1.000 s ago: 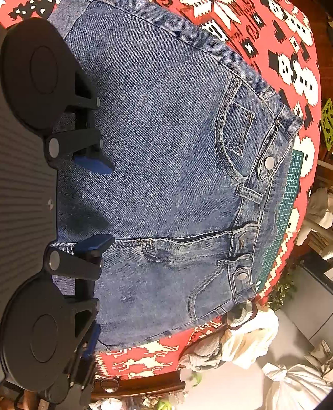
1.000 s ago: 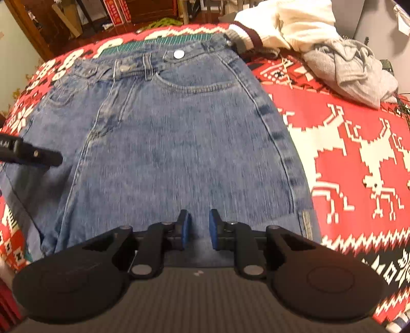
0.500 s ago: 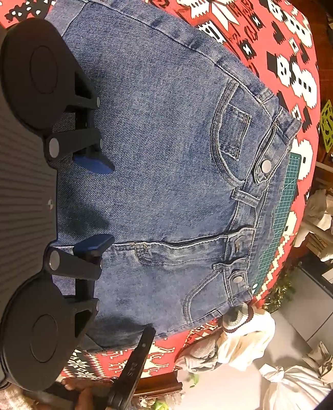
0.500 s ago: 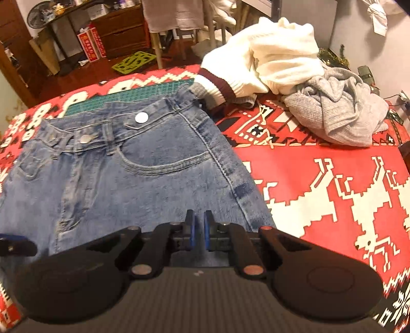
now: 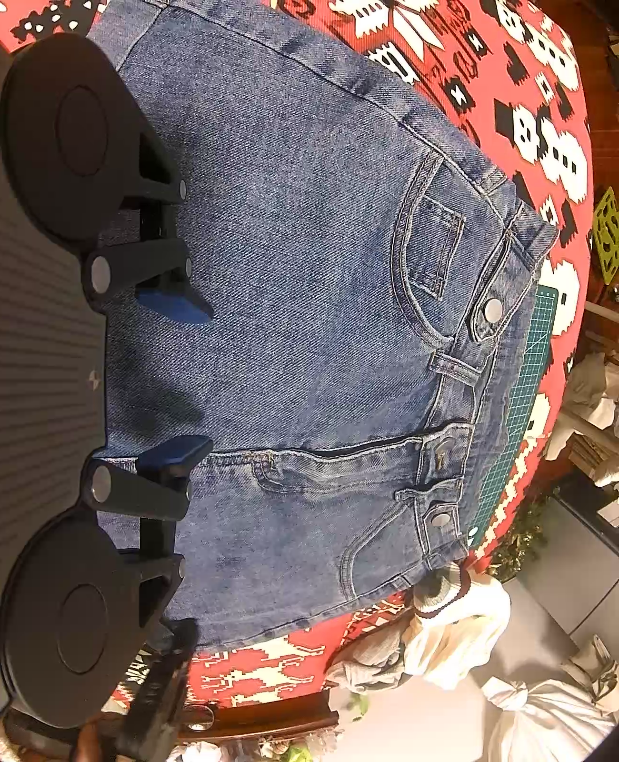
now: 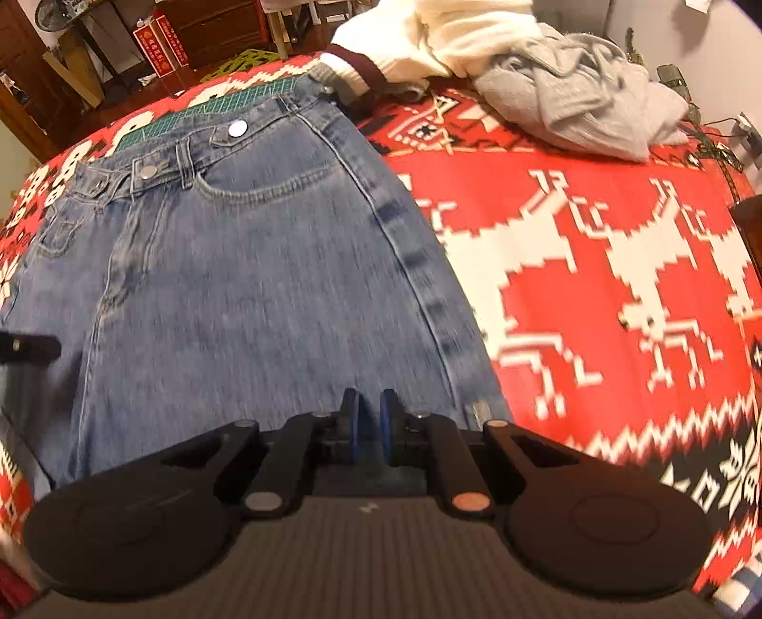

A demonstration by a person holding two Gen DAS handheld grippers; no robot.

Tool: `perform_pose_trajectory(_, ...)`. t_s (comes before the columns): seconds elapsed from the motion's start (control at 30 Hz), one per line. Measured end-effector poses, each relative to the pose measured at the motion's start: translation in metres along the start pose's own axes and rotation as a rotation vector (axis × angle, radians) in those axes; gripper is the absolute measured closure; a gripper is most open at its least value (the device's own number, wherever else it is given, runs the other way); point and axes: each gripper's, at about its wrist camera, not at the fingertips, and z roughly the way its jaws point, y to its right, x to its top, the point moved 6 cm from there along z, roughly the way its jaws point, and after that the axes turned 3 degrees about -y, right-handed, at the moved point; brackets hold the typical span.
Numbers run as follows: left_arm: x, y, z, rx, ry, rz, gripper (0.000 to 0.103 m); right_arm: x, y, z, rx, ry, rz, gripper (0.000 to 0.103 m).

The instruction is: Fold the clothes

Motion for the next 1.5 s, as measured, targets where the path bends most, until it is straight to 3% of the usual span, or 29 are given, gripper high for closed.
perform_pose_trajectory(0.2, 0.000, -0.001, 0.000, 0.002, 0.001, -0.003, 0.052, -0.001, 0.007, -0.012, 0.029, 0.010, 0.034, 0.093)
perform_pose_trajectory(0.5, 0.003, -0.005, -0.002, 0.004, 0.019, -0.014, 0.052, 0.065, 0.003, -0.007, 0.028, 0.123, 0.066, 0.092)
perform_pose_trajectory(0.83, 0.022, -0.020, -0.022, 0.008, 0.149, -0.057, 0.060, 0.139, -0.011, 0.026, 0.019, 0.216, 0.097, 0.092)
perform_pose_trajectory(0.97, 0.030, -0.031, -0.028, 0.074, 0.198, -0.061, 0.071, 0.160, -0.015, 0.039, 0.026, 0.223, 0.127, 0.093)
perform_pose_trajectory(1.07, 0.035, -0.040, -0.028, 0.103, 0.207, -0.078, 0.071, 0.172, -0.017, 0.050, 0.031, 0.219, 0.144, 0.093)
perform_pose_trajectory(1.27, 0.038, -0.049, -0.024, 0.132, 0.204, -0.093, 0.071, 0.170, -0.007, 0.060, 0.019, 0.166, 0.188, 0.093)
perform_pose_trajectory(1.5, 0.037, -0.051, -0.026, 0.175, 0.210, -0.085, 0.071, 0.139, 0.010, 0.048, 0.033, 0.123, 0.217, 0.093)
